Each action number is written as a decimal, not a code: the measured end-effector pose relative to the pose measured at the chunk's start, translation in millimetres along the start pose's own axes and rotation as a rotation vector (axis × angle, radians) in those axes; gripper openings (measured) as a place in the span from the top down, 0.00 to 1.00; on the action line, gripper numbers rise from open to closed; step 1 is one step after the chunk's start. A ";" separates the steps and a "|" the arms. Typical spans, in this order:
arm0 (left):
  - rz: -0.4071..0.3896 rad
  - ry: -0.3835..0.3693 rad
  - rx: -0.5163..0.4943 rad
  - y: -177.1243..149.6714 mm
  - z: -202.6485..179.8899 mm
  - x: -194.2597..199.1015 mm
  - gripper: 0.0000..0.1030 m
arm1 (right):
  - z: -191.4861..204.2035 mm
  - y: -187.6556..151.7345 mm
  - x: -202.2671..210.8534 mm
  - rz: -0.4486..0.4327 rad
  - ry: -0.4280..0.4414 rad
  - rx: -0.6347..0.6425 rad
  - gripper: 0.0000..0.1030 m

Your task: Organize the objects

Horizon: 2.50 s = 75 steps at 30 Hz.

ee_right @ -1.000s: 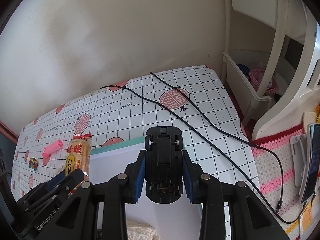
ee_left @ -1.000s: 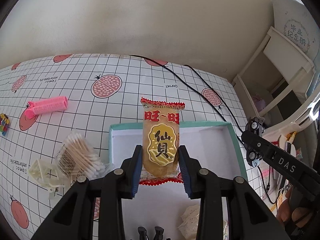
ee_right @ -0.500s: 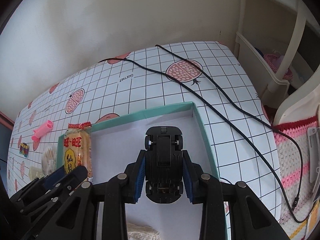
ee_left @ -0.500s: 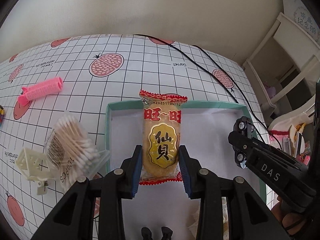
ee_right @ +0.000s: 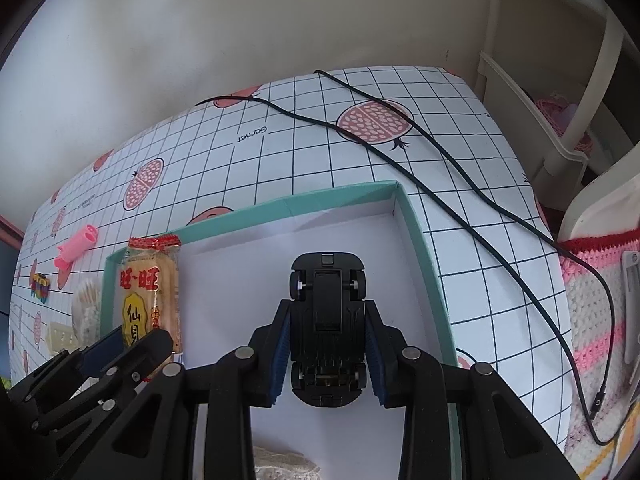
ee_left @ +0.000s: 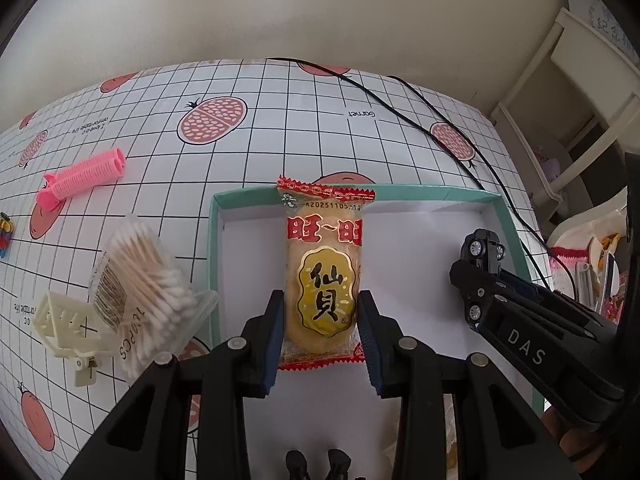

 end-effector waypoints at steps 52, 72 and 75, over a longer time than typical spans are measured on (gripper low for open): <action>-0.126 0.092 0.049 24.5 20.7 49.8 0.15 | 0.8 9.0 29.9 -0.075 -0.046 0.052 0.07; -0.148 0.116 0.084 27.5 30.0 54.8 0.05 | -2.5 8.7 26.5 -0.060 -0.048 0.035 0.00; -0.141 0.118 0.083 27.5 30.1 54.5 0.05 | -2.3 8.5 26.1 -0.057 -0.051 0.037 0.00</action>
Point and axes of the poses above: each gripper's, at about its wrist camera, not at the fingertips, and x roughly against the way its jaws point, z to its left, y to its top, the point moved 5 cm from there along -x, roughly the way its jaws point, and after that the axes turned 11 degrees about -y, right-handed, at the moved point
